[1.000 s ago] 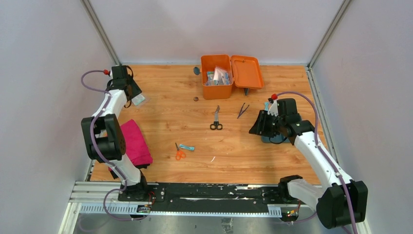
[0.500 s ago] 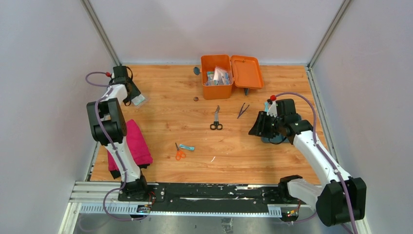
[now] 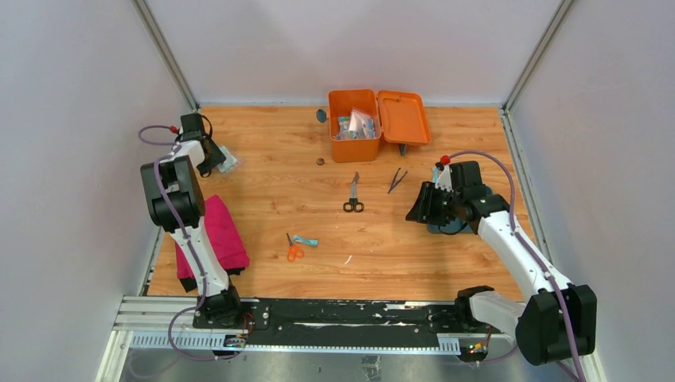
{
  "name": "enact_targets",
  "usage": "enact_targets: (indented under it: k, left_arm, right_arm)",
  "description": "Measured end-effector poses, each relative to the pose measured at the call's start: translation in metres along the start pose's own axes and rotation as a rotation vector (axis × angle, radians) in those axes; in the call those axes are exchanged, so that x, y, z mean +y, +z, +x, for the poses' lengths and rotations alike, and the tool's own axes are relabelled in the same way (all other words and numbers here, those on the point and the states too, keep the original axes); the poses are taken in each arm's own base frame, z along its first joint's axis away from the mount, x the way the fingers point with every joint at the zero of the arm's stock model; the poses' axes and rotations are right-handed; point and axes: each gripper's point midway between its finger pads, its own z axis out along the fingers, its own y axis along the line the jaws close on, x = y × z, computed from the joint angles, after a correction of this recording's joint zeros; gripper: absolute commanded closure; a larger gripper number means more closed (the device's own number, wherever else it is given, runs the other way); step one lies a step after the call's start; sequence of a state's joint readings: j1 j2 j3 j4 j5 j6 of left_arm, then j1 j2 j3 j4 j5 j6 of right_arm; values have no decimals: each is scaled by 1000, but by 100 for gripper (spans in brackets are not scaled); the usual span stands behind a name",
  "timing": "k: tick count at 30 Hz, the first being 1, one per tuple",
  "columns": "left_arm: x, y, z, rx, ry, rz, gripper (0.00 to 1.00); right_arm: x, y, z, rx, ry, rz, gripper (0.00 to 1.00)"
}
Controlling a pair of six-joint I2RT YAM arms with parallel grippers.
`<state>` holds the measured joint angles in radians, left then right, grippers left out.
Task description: Organize the medicine kit
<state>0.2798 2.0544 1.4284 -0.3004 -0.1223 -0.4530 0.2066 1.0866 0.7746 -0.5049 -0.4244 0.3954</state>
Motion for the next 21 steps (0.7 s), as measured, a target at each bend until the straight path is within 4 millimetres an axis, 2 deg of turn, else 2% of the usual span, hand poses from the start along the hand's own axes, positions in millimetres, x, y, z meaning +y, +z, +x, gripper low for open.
enact_targets:
  k: [5, 21]
  left_arm:
    - [-4, 4, -3, -9, 2, 15, 59]
    - [-18, 8, -6, -16, -4, 90, 96]
  right_arm:
    - [0, 0, -1, -3, -1, -1, 55]
    - [2, -2, -2, -13, -5, -6, 55]
